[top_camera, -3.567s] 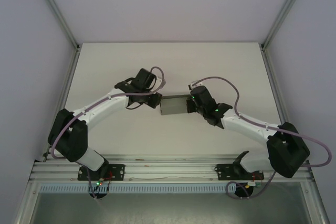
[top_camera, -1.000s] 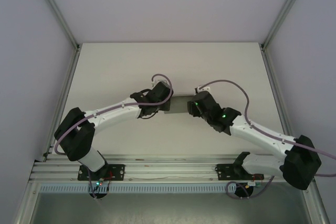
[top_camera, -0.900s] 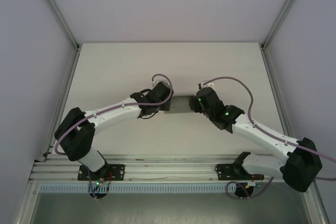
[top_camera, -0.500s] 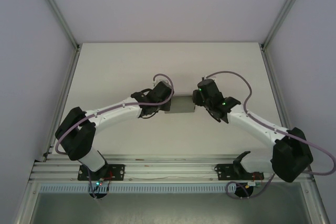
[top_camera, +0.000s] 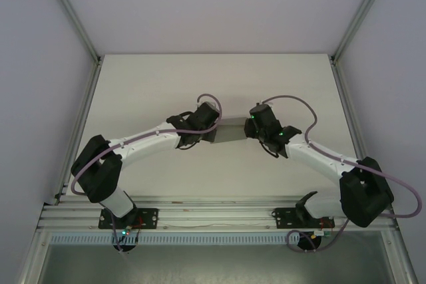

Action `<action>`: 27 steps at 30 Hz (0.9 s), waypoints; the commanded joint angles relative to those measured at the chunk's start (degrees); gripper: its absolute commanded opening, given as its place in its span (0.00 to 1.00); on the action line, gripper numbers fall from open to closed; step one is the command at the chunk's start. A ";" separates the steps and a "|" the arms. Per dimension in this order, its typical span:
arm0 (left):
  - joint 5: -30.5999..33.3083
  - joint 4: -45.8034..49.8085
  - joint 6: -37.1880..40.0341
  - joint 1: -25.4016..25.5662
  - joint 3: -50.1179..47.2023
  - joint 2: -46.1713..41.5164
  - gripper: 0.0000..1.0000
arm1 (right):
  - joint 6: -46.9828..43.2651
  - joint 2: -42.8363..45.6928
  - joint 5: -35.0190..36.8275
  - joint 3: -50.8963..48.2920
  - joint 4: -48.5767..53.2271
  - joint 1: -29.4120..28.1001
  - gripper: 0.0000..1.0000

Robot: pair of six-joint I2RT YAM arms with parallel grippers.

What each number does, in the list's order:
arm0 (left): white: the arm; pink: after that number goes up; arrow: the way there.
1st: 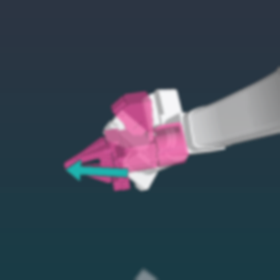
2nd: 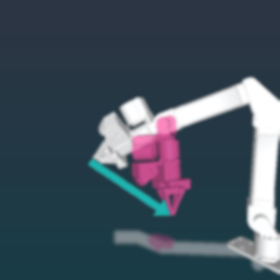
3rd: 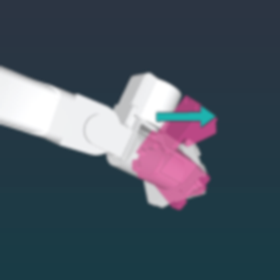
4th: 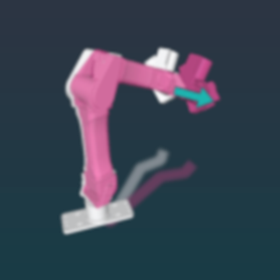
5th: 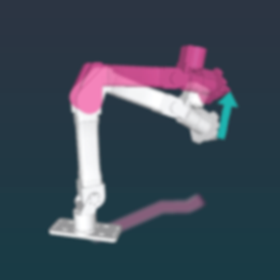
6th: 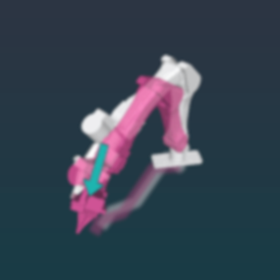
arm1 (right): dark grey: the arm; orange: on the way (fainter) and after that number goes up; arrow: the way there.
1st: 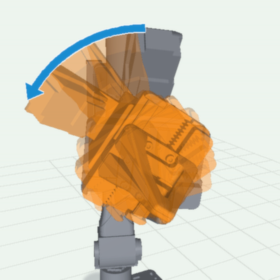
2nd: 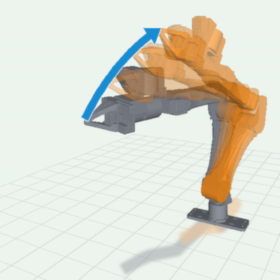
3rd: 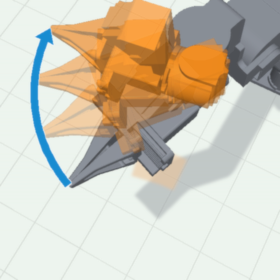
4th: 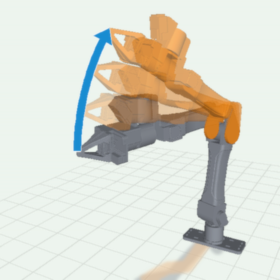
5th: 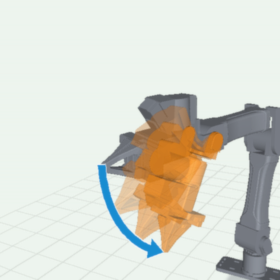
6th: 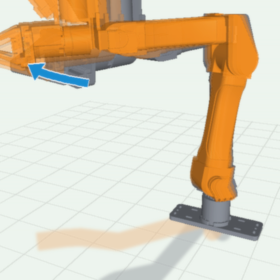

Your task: Assemble paper box

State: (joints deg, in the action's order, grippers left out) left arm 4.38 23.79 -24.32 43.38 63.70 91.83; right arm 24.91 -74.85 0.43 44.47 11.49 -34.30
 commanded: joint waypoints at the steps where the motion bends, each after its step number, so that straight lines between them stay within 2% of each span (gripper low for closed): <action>1: -6.24 5.78 4.23 0.52 0.54 0.90 0.41 | 1.22 -0.49 -1.55 -1.70 4.28 -0.06 0.26; 5: -8.38 7.46 8.02 0.46 1.67 0.88 0.61 | 1.38 -0.47 -1.57 -1.86 4.51 -0.06 0.24; 10: -12.24 8.54 12.09 -0.08 2.89 0.45 0.96 | 1.63 -0.56 -2.36 -2.53 4.95 -0.06 0.22; 11: -12.78 8.57 12.51 -0.37 3.12 0.35 1.00 | 1.66 -0.67 -2.36 -2.66 4.98 -0.08 0.21; 19: -24.81 4.60 13.15 -3.99 3.60 -1.16 1.00 | 1.82 -1.35 -0.82 -3.29 5.63 -0.09 0.20; 24: -27.77 4.36 13.50 -5.35 4.27 -1.40 1.00 | 1.37 -2.29 -1.17 -1.32 6.16 -0.11 0.19; 27: -28.60 2.93 9.25 -7.30 4.26 -1.47 1.00 | 1.33 -3.22 -1.14 0.28 7.36 -0.11 0.19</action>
State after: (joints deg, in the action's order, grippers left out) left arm -21.56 28.82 -12.40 37.98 66.26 91.35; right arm 26.20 -75.59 1.39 44.66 11.18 -33.71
